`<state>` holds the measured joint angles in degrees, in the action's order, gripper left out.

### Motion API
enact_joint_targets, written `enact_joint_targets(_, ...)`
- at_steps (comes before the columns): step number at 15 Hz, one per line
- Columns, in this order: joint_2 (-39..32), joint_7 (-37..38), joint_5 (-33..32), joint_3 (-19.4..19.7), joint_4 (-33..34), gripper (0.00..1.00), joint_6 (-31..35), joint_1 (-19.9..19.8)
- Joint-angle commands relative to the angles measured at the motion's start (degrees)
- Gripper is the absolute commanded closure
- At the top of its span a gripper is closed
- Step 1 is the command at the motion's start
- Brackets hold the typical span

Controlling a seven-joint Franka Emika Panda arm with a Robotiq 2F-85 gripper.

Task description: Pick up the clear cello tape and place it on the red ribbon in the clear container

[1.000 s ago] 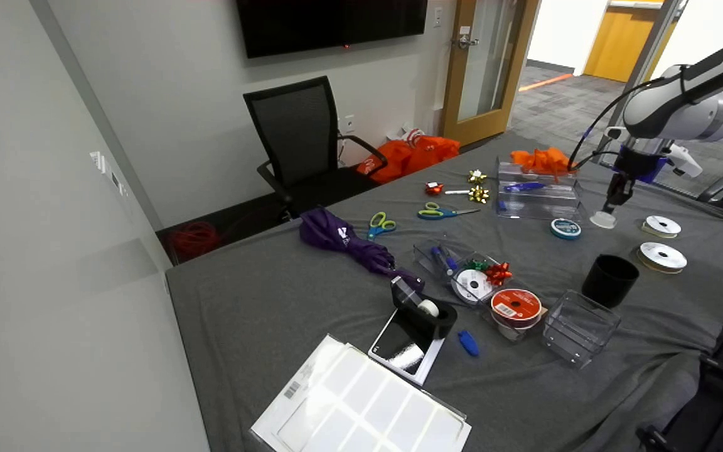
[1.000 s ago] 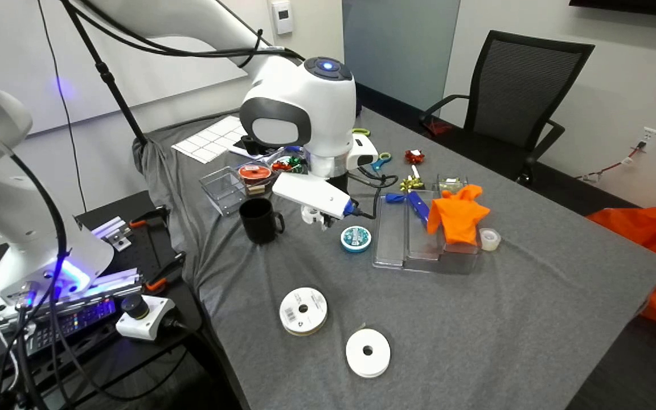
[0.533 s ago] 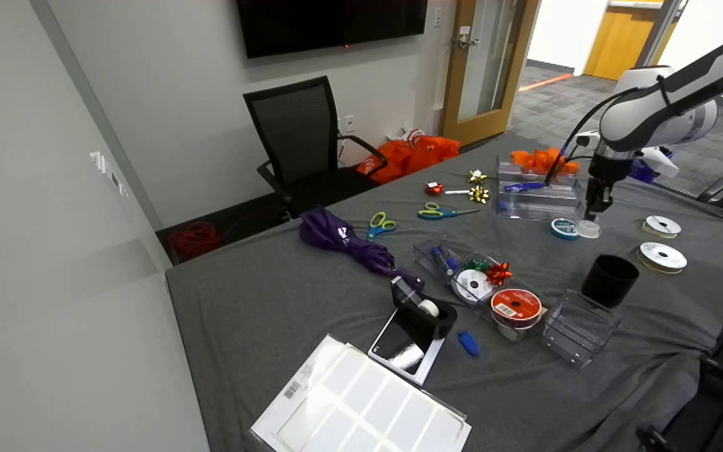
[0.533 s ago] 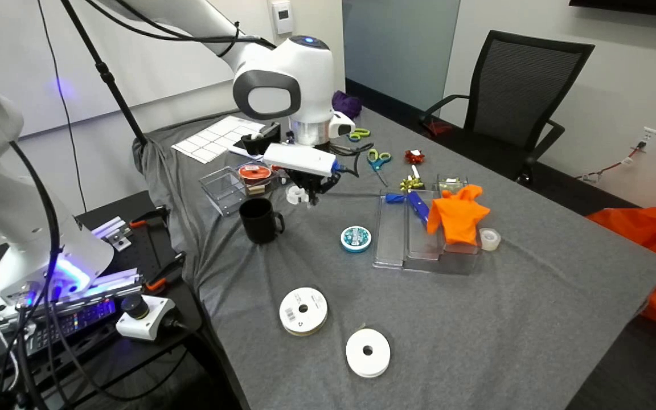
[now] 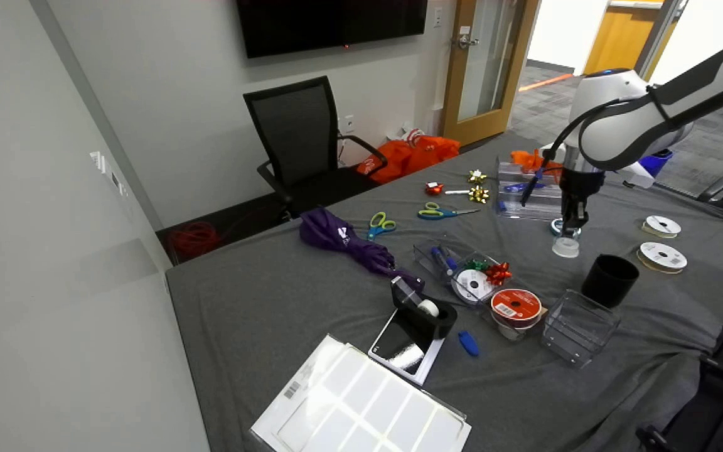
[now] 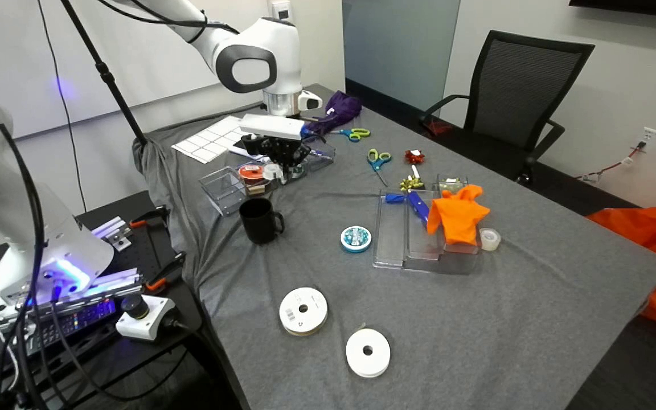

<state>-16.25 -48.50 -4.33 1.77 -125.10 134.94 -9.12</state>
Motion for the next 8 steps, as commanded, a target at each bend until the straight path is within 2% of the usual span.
enact_joint_targets(1, 4.61, -0.67, 2.53, -1.90, -5.50, 0.99, -1.23, 0.74)
enact_joint_targets(6, 8.02, -3.03, 10.93, -4.81, -9.16, 0.99, -0.60, 2.02)
enact_joint_targets(8, 8.12, -0.52, 10.85, -4.80, -9.40, 0.99, -0.44, 3.39)
